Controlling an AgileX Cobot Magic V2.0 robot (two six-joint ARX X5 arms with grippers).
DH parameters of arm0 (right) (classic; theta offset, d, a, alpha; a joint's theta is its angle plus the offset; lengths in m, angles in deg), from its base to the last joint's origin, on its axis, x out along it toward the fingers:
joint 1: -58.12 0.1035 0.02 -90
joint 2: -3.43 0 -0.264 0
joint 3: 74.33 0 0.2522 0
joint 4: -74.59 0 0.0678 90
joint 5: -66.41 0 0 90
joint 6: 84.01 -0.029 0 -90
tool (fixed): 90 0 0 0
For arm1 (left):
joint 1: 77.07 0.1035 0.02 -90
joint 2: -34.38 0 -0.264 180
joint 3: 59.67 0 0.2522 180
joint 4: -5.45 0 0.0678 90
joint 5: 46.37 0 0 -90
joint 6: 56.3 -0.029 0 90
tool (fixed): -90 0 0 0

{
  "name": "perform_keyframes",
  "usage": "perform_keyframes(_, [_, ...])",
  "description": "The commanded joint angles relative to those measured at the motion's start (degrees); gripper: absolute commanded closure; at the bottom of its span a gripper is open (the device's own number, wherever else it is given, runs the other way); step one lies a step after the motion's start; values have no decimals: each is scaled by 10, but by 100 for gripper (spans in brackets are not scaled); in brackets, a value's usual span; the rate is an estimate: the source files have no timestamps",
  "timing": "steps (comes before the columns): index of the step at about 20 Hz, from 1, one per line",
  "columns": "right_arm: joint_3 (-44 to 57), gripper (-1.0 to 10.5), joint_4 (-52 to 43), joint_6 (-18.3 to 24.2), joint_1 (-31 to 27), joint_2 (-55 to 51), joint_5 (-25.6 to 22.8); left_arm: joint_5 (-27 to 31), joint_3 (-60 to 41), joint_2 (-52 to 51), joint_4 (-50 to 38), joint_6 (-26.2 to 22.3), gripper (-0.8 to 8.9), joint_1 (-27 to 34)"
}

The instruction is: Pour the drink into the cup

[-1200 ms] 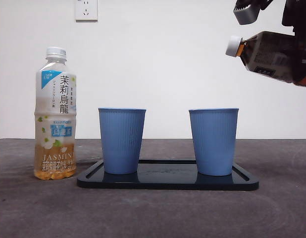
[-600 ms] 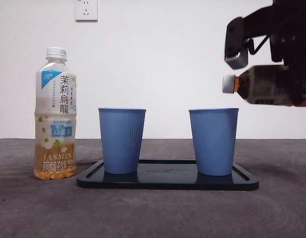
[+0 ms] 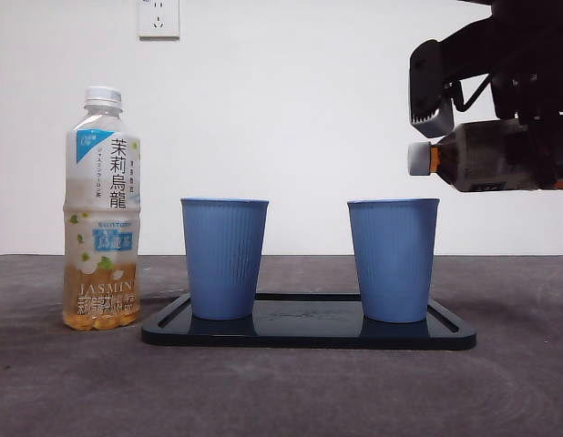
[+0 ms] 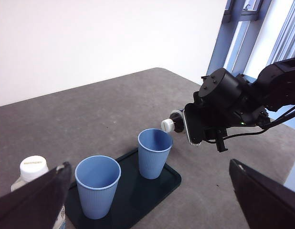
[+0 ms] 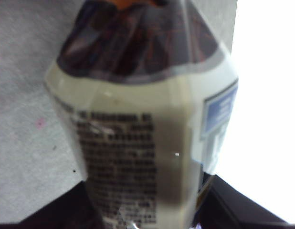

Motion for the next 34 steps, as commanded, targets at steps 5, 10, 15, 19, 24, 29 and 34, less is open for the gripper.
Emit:
perform_keyframes(5, [-21, 789, -14, -28, 9, -1, -43, 1, 13, 1, -2, -3, 283, -2])
perform_keyframes(10, [-21, 789, -13, -221, 9, -24, -39, 1, 13, 1, -2, -2, 283, -2])
perform_keyframes(15, [-20, 789, 8, -428, -4, -106, 43, 1, 13, 26, 5, 10, 283, -2])
perform_keyframes(19, [35, 790, -67, -480, -32, -178, 120, 1, 13, 56, 10, 11, 284, -2])
perform_keyframes(24, [199, 790, -319, -521, -69, -220, 219, 1, 13, 63, 2, 7, 285, -2])
perform_keyframes(29, [286, 790, -541, -523, -137, -167, 290, 1, 13, 61, -7, 8, 286, -2])
perform_keyframes(34, [292, 790, -657, -523, -185, -80, 368, 1, 13, 61, -7, 8, 286, -2])
